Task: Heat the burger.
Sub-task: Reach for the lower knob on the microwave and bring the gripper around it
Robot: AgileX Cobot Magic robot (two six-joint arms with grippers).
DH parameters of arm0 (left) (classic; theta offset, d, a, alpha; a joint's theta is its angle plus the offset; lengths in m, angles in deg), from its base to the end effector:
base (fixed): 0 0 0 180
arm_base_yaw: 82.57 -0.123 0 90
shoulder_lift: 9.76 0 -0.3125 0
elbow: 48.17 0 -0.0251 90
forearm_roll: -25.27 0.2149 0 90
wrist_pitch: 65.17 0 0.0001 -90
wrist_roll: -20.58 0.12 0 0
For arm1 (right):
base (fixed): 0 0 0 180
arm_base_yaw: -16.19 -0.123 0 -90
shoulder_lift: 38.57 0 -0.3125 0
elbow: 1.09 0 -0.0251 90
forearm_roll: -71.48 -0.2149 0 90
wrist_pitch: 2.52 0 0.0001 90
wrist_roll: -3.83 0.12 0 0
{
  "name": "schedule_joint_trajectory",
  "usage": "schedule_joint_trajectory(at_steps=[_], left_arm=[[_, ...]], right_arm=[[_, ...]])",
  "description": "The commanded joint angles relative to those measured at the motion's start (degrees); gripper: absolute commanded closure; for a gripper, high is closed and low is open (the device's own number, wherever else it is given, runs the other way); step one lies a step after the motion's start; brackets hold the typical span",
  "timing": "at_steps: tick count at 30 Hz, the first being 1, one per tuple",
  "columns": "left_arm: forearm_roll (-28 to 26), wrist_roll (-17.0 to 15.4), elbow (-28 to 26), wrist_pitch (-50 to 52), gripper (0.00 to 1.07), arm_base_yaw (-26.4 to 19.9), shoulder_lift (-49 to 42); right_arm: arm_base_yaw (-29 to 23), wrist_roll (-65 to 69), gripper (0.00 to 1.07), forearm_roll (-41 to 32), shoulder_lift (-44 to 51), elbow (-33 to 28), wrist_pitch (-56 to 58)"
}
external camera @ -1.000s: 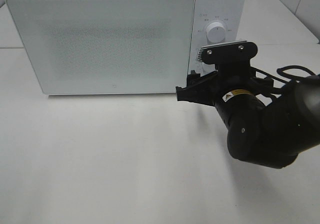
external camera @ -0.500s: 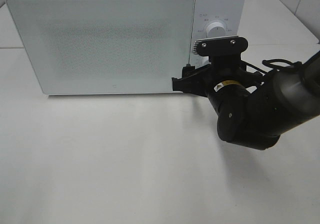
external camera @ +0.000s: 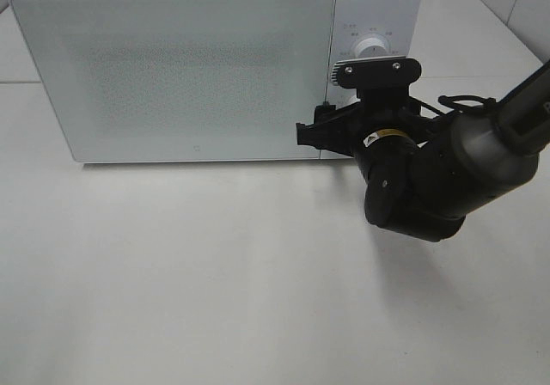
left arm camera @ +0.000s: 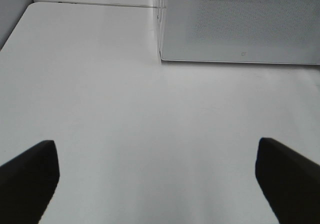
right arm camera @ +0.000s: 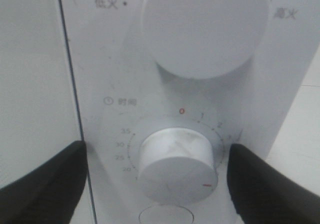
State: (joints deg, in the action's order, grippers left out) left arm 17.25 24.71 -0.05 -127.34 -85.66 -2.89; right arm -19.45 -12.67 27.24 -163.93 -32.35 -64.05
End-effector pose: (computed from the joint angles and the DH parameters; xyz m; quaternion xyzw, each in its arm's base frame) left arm -0.0417 -0.0171 0.2502 0.0121 0.8512 -0.0369 0.5234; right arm 0.3527 0.1624 0.1679 0.0193 0.7704 -0.0174 0.6371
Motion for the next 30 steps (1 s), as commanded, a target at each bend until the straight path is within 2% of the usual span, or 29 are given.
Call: schedule_joint_trajectory(at_steps=[1,9,10,11,12,13,14,15,16,17,18,19,20,30], left_arm=[[-0.3,-0.5,0.1,0.6,0.07,-0.1,-1.0],[-0.3,-0.5,0.1,0.6,0.07,-0.1,-1.0],[-0.3,-0.5,0.1,0.6,0.07,-0.1,-1.0],[-0.3,-0.5,0.1,0.6,0.07,-0.1,-1.0],[-0.3,-0.5,0.1,0.6,0.07,-0.1,-1.0],[-0.3,-0.5,0.1,0.6,0.07,-0.1,-1.0],[-0.3,-0.5,0.1,0.6,0.07,-0.1,-1.0],[-0.3,-0.5,0.1,0.6,0.07,-0.1,-1.0],[-0.3,-0.5,0.1,0.6,0.07,-0.1,-1.0],[-0.3,-0.5,0.1,0.6,0.07,-0.1,-1.0],[-0.3,-0.5,0.1,0.6,0.07,-0.1,-1.0],[-0.3,-0.5,0.1,0.6,0.07,-0.1,-1.0],[-0.3,-0.5,0.1,0.6,0.07,-0.1,-1.0],[-0.3,-0.5,0.1,0.6,0.07,-0.1,-1.0]], right_arm=[[0.2,-1.0,0.35,0.1,-0.1,0.7,-0.7],[1.0,-1.4,0.36,0.0,-0.1,0.7,-0.9],[1.4,-1.7,0.39,0.0,-0.1,0.8,-0.7],[1.4,-1.7,0.48,0.0,-0.1,1.0,0.0],[1.4,-1.7,0.48,0.0,-0.1,1.0,0.0],[1.4,-1.7,0.55,0.0,-0.1,1.0,-0.2],[1.4,-1.7,0.68,0.0,-0.1,1.0,-0.3],[1.4,-1.7,0.68,0.0,-0.1,1.0,-0.3],[1.4,-1.7,0.77,0.0,-0.1,1.0,-0.3],[1.5,-1.7,0.92,0.3,-0.1,1.0,-0.3],[1.5,-1.7,0.92,0.3,-0.1,1.0,-0.3],[1.5,-1.7,1.04,0.6,-0.1,1.0,-0.5],[1.5,-1.7,1.07,0.7,-0.1,1.0,-0.8],[1.5,1.3,1.07,1.8,-0.1,1.0,-5.2]])
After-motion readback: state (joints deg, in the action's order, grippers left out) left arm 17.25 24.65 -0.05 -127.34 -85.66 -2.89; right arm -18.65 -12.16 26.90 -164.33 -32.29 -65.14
